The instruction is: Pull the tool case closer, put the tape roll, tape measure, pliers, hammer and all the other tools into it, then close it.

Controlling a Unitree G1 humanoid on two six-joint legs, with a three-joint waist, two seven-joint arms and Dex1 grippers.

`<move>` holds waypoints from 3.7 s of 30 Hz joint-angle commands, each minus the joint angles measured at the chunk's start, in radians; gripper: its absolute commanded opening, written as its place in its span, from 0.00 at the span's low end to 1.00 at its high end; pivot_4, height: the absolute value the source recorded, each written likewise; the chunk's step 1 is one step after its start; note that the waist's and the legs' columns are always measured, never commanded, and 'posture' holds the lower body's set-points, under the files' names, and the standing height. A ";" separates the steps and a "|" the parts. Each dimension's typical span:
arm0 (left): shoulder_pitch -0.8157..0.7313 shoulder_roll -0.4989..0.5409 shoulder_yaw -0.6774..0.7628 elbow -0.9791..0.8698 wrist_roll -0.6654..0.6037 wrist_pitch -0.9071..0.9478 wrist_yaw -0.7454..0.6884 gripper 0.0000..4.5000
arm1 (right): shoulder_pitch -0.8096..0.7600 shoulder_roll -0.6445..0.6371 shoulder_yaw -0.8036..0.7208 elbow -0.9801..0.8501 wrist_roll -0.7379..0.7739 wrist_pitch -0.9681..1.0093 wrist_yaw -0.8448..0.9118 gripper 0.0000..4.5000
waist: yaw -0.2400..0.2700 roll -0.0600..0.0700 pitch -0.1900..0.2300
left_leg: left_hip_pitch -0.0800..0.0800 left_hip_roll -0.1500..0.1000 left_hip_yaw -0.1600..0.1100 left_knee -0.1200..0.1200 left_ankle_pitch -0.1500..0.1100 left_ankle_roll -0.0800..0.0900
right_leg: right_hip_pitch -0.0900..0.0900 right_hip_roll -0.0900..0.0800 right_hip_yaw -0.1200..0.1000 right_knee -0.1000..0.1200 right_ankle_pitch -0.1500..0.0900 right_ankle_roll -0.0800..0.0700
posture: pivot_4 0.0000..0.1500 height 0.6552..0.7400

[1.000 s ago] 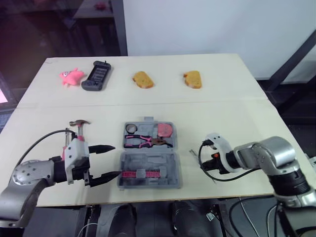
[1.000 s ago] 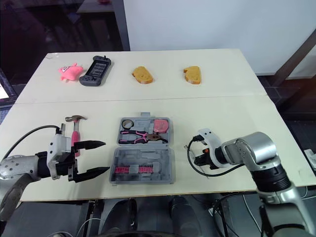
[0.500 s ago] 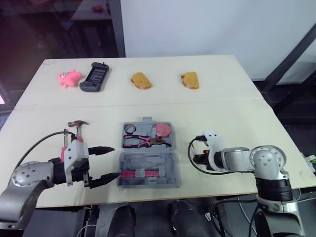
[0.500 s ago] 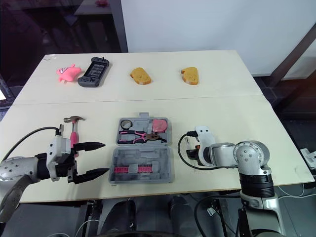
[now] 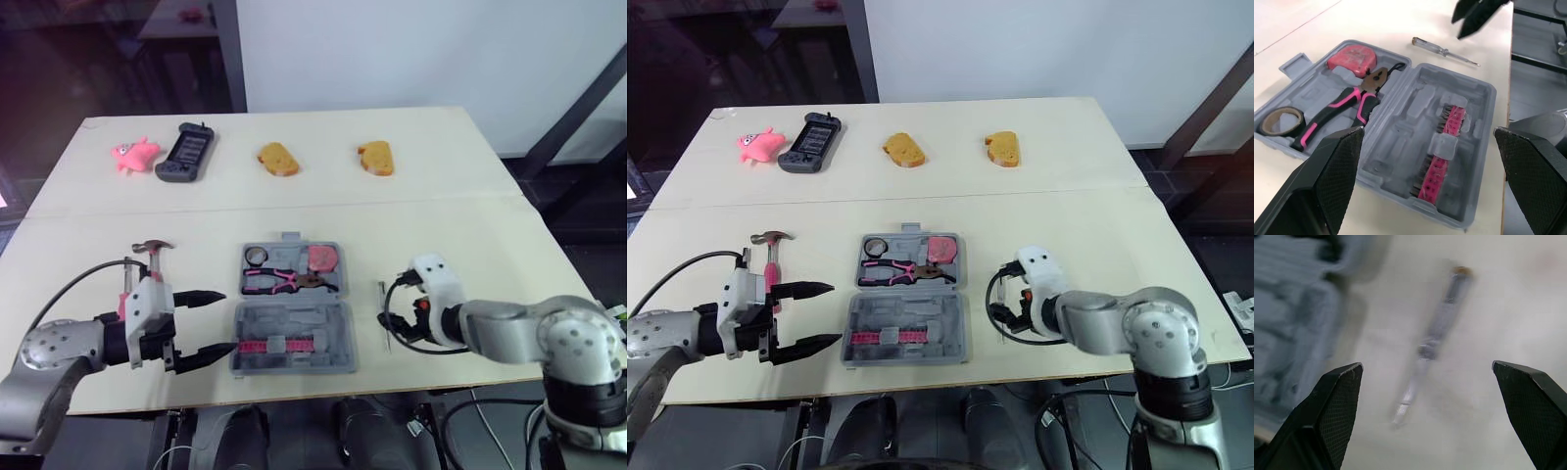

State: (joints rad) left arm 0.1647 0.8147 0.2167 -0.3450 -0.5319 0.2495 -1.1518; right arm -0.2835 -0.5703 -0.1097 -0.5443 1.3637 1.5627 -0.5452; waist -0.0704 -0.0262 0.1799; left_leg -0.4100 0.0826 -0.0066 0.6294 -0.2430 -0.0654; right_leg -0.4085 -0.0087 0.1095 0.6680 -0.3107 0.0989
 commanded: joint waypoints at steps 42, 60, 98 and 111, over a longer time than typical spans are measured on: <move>-0.023 0.024 0.023 -0.012 -0.019 0.015 -0.028 1.00 | 0.398 0.358 0.210 0.089 -1.029 -0.535 0.339 0.02 | 0.018 -0.014 -0.012 | 0.002 0.000 0.001 0.001 0.000 0.000 | 0.003 -0.001 0.000 -0.002 -0.002 -0.004 | 1.00 1.00; -0.026 0.025 0.045 0.020 -0.018 0.009 -0.026 1.00 | 0.197 0.001 0.220 -0.105 -1.054 -0.594 0.782 0.01 | 0.025 -0.004 -0.006 | 0.001 -0.001 0.003 0.002 0.000 0.000 | 0.002 -0.002 0.001 -0.002 -0.002 -0.003 | 1.00 1.00; 0.025 0.074 0.092 0.091 -0.006 -0.054 -0.126 1.00 | -0.810 0.175 1.029 0.356 -1.100 -0.381 1.314 0.01 | 0.002 -0.001 -0.003 | -0.001 0.000 0.002 0.002 0.000 0.000 | -0.004 -0.002 -0.002 0.004 0.000 -0.001 | 1.00 1.00; 0.057 0.057 0.094 0.068 0.000 -0.085 -0.114 1.00 | -0.819 0.252 1.077 0.486 -1.203 -0.456 1.372 0.01 | 0.000 0.000 -0.003 | -0.001 0.000 0.002 0.001 0.000 0.000 | -0.004 -0.002 -0.002 0.004 0.000 -0.001 | 1.00 1.00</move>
State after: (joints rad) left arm 0.2214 0.8687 0.2891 -0.2482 -0.5236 0.1809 -1.2645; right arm -1.0752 -0.3314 0.9747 -0.0504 0.1767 1.1246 0.8191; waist -0.0706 -0.0265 0.1769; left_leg -0.4114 0.0826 -0.0046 0.6308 -0.2430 -0.0655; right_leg -0.4128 -0.0103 0.1076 0.6722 -0.3104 0.0978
